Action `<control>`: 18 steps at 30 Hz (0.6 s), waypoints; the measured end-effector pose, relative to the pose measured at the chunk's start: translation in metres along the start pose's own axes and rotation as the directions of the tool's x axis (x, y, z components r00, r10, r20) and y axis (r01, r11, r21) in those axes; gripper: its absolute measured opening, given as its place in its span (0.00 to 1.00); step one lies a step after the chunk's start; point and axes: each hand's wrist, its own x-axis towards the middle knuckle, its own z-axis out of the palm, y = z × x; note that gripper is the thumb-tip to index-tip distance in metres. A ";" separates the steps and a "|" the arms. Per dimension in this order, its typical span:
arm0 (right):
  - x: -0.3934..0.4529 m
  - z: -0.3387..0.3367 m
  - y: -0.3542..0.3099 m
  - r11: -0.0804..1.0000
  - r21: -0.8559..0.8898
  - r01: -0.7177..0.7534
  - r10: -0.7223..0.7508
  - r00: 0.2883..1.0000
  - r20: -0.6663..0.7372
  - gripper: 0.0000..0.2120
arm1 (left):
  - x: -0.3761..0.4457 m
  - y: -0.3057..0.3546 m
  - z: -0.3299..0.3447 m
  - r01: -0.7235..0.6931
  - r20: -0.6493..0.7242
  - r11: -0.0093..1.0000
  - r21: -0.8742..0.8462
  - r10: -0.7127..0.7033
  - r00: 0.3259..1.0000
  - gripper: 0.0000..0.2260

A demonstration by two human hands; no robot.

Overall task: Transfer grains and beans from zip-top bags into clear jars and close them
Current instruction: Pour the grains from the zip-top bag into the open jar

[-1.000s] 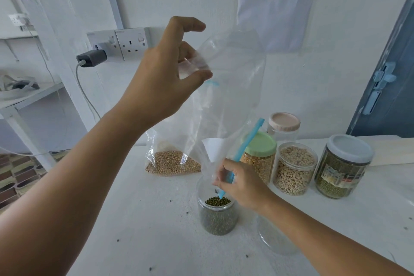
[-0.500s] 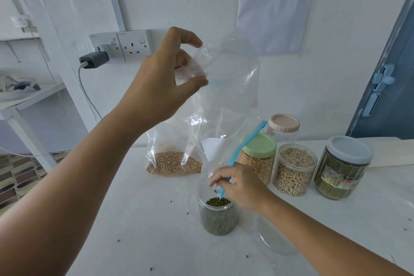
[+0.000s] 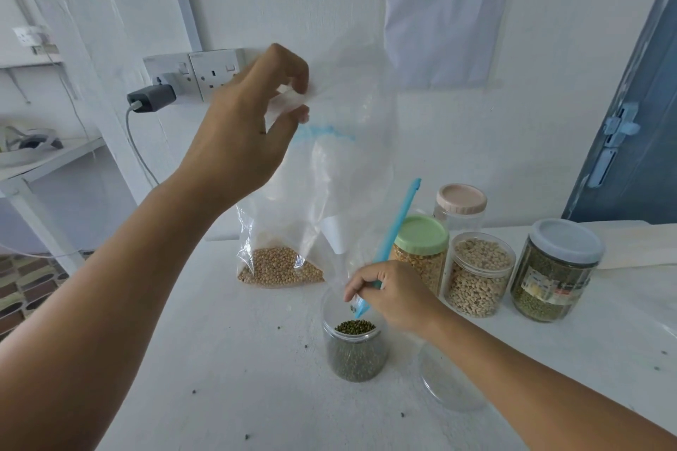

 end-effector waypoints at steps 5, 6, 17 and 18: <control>-0.002 0.004 0.003 1.000 0.001 -0.008 0.008 1.000 -0.008 0.13 | 0.000 0.006 0.002 0.025 0.019 0.998 -0.058 -0.024 1.000 0.18; -0.002 0.004 0.004 1.000 0.017 -0.005 0.005 1.000 -0.014 0.13 | 0.000 0.008 0.001 0.020 0.017 0.997 -0.070 -0.019 1.000 0.17; -0.011 -0.003 0.002 0.990 0.139 0.010 -0.017 0.999 0.052 0.10 | 0.016 0.018 -0.018 -0.001 0.002 0.999 -0.032 0.001 1.000 0.18; -0.011 -0.005 0.004 0.991 0.134 0.015 -0.022 0.998 0.051 0.10 | 0.018 0.019 -0.020 -0.003 0.006 1.000 -0.023 0.003 1.000 0.18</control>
